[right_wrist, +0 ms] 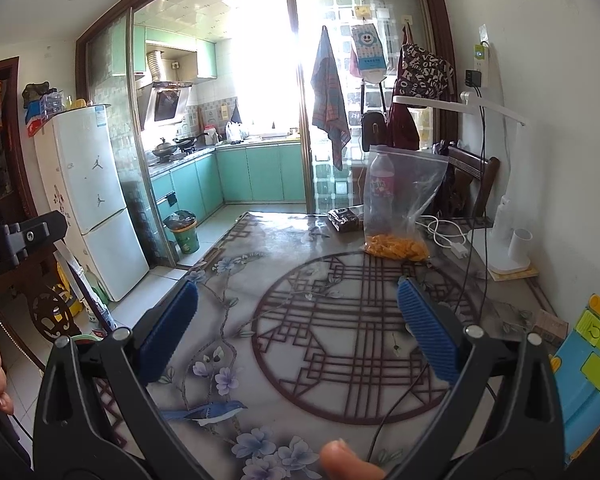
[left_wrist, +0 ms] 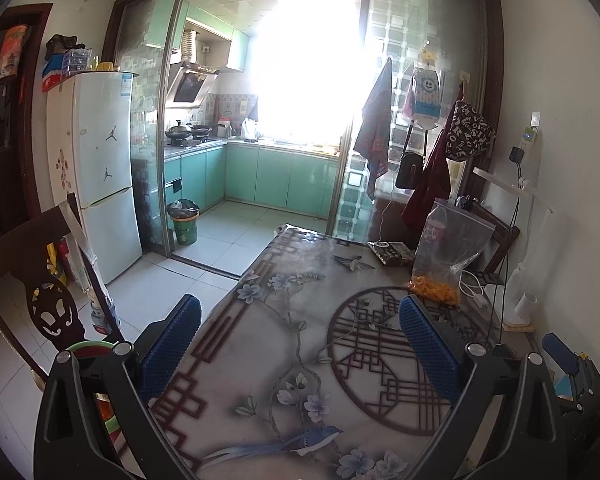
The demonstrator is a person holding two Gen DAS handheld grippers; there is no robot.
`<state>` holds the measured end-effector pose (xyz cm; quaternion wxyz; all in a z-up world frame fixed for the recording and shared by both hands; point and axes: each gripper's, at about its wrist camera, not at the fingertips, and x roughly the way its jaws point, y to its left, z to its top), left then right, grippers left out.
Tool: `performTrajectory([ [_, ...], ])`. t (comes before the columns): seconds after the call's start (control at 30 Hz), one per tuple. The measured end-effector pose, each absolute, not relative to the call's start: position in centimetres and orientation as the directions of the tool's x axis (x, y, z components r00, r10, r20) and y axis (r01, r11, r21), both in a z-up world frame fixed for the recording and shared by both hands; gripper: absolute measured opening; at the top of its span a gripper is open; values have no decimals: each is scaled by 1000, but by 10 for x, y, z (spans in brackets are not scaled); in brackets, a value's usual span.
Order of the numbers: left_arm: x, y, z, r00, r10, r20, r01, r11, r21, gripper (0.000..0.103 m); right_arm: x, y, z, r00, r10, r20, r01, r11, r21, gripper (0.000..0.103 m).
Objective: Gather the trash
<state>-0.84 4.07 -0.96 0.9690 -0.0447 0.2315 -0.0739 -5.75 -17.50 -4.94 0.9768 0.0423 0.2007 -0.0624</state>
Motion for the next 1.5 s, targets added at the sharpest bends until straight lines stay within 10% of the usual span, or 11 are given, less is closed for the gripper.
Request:
performTrajectory([
  [1.5, -3, 34, -16, 862, -153, -484, 123, 988, -93, 95, -54, -184, -57, 900, -111, -422, 157, 985, 76, 98],
])
